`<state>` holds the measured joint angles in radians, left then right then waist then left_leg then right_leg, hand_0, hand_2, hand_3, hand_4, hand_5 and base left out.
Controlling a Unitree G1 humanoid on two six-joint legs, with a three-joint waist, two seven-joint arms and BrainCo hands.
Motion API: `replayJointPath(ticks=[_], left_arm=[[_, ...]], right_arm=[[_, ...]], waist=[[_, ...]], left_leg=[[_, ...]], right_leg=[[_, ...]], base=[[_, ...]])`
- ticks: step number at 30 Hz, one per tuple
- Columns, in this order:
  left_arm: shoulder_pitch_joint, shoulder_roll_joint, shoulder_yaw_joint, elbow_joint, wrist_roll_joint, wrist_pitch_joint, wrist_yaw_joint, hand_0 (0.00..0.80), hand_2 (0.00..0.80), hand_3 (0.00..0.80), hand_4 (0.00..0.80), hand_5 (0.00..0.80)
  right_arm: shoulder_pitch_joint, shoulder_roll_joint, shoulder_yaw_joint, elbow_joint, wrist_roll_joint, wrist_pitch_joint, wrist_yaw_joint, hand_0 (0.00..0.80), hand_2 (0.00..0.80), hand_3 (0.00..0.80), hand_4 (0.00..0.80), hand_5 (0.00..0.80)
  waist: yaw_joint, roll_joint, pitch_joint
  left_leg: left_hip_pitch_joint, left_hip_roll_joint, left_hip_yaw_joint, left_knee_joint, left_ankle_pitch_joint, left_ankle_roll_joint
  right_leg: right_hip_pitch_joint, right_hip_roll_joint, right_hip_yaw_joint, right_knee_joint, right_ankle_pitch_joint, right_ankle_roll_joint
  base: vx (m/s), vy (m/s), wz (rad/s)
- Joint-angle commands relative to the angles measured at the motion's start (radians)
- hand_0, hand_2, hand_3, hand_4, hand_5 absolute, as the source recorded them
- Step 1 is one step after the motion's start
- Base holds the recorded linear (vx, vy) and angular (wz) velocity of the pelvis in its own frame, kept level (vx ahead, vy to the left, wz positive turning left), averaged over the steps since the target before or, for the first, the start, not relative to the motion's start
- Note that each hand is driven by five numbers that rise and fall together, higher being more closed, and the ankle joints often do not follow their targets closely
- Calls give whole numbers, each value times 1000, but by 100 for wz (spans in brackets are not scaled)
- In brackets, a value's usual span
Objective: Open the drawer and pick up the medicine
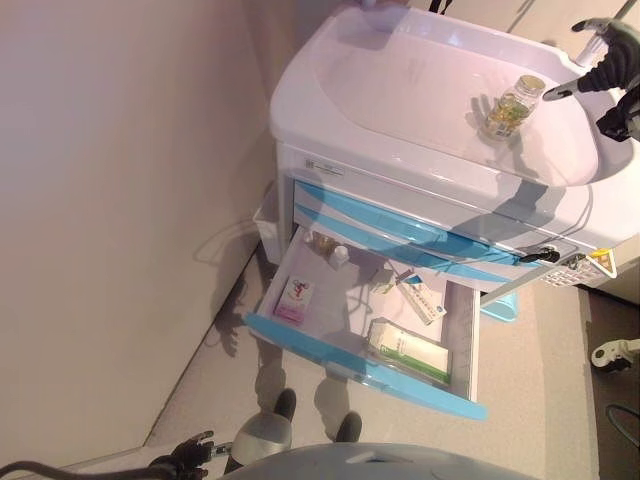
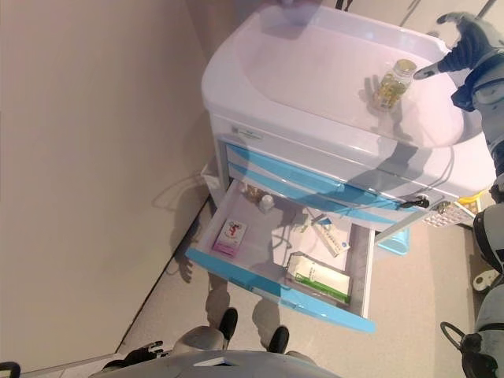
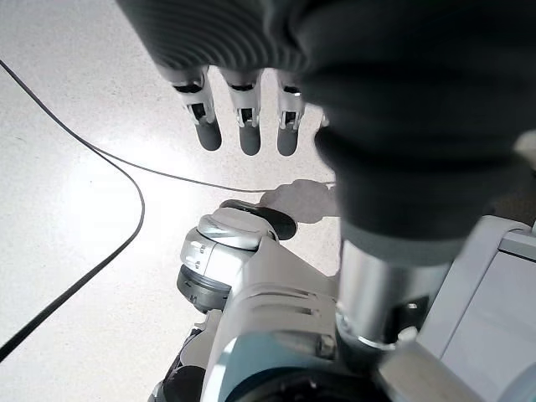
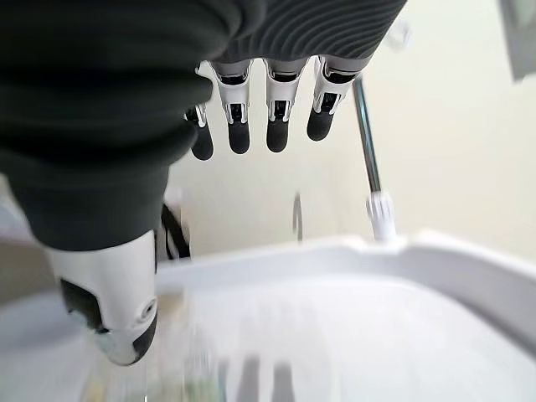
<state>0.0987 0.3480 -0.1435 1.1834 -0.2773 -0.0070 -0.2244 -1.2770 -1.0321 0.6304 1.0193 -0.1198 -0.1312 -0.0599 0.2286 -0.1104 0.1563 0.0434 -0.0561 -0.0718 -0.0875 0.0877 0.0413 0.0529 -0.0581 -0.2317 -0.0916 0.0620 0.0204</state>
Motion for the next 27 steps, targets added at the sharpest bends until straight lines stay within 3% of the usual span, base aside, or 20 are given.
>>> replayJointPath(ticks=[1,12,19,23,27], left_arm=[[5,12,-57,45,-14,-30,-7,0,0,0,0,0],[13,13,-55,55,18,-43,-19,0,0,0,0,0],[7,8,-67,63,42,-37,-29,0,0,0,0,0],[-15,-5,-76,77,59,-36,-33,0,0,0,0,0],[-40,-38,-77,86,60,-28,-11,0,0,0,0,0]], right_arm=[[-72,-15,-15,-80,122,-14,-141,0,0,0,0,0],[38,-75,-176,-215,338,32,-169,0,0,0,0,0],[312,-76,-437,-297,453,-9,-249,0,0,0,0,0],[555,30,-650,-386,487,-75,-344,0,0,0,0,0],[823,271,-753,-446,436,-154,-367,0,0,0,0,0]], waist=[[19,-6,-24],[-43,2,-25],[-112,23,-25],[-160,41,-19],[-213,61,-5]], left_leg=[[3,-10,-16,0,-86,-18],[19,-1,30,0,-99,-15],[27,4,81,0,-112,-7],[28,3,110,2,-122,0],[34,-1,139,9,-133,9]], right_leg=[[27,-15,-19,53,-39,51],[12,-12,25,75,-45,51],[-9,-6,83,78,-34,59],[-31,1,130,83,-29,62],[-49,8,181,92,-24,62]], base=[[0,0,0],[-2,-1,-8],[-5,-18,-23],[-34,-9,-36],[-6,6,-42]])
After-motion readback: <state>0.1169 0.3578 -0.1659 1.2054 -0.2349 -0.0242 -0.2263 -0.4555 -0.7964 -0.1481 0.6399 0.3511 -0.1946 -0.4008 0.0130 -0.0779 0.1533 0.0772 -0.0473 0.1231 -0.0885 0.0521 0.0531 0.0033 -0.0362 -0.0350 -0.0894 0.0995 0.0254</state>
